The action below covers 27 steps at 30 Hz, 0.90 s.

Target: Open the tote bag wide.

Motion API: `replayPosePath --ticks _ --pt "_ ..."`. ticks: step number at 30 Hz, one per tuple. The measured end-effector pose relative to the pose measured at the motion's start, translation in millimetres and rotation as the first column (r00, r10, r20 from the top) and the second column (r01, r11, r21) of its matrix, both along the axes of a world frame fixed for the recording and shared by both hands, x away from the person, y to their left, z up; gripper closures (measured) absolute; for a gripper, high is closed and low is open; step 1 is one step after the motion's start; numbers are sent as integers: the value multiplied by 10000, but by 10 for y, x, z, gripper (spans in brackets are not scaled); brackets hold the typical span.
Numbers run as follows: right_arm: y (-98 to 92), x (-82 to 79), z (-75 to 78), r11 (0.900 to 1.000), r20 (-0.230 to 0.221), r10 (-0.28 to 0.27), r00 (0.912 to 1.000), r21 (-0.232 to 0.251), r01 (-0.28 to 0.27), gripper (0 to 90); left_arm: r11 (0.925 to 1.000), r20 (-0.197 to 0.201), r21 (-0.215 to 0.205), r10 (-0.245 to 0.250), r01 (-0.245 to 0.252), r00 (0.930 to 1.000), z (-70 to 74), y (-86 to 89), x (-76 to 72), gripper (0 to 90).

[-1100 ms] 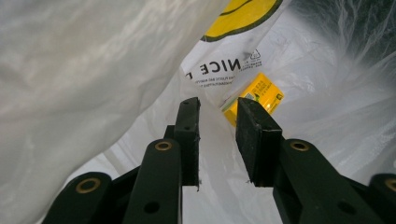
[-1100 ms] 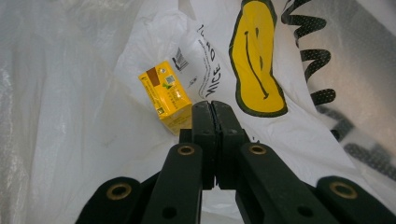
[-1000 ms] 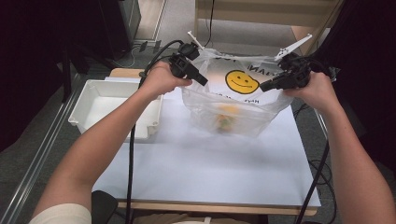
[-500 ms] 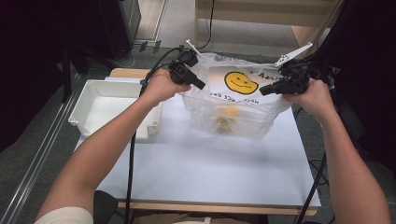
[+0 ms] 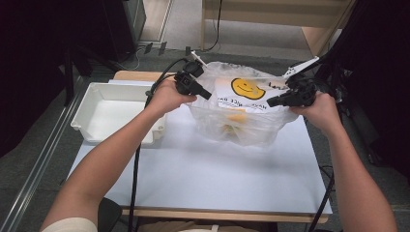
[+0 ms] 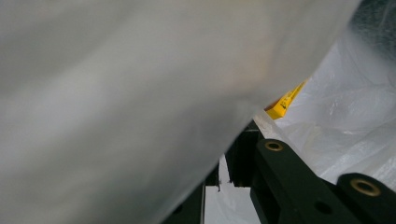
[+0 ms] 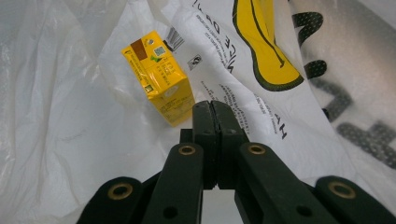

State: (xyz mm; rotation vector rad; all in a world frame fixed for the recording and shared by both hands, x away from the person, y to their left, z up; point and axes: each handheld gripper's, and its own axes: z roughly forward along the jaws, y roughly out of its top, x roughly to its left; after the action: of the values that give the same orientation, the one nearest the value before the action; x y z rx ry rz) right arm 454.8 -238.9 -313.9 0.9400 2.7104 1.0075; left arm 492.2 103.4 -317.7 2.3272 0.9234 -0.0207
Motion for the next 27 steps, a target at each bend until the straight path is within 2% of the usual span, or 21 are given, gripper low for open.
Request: replayPosePath --ticks 4,9,11,27 --pt "1 -17 -76 10000 4 -68 10000 -36 68 900 9996 53 -230 166 -165 9998 -80 46 -14 868" --pt "-10 -23 -168 9998 -23 -208 9998 56 208 900 9995 64 -238 193 -192 9998 -154 70 -21 868" --pt "-14 -24 -200 9996 -69 -271 9996 25 271 900 9989 68 -362 315 -312 9995 -175 75 -24 868" --pt "-74 -96 -553 9975 -448 -692 9966 78 696 900 9991 -592 -243 328 -343 9977 -481 41 -72 849"
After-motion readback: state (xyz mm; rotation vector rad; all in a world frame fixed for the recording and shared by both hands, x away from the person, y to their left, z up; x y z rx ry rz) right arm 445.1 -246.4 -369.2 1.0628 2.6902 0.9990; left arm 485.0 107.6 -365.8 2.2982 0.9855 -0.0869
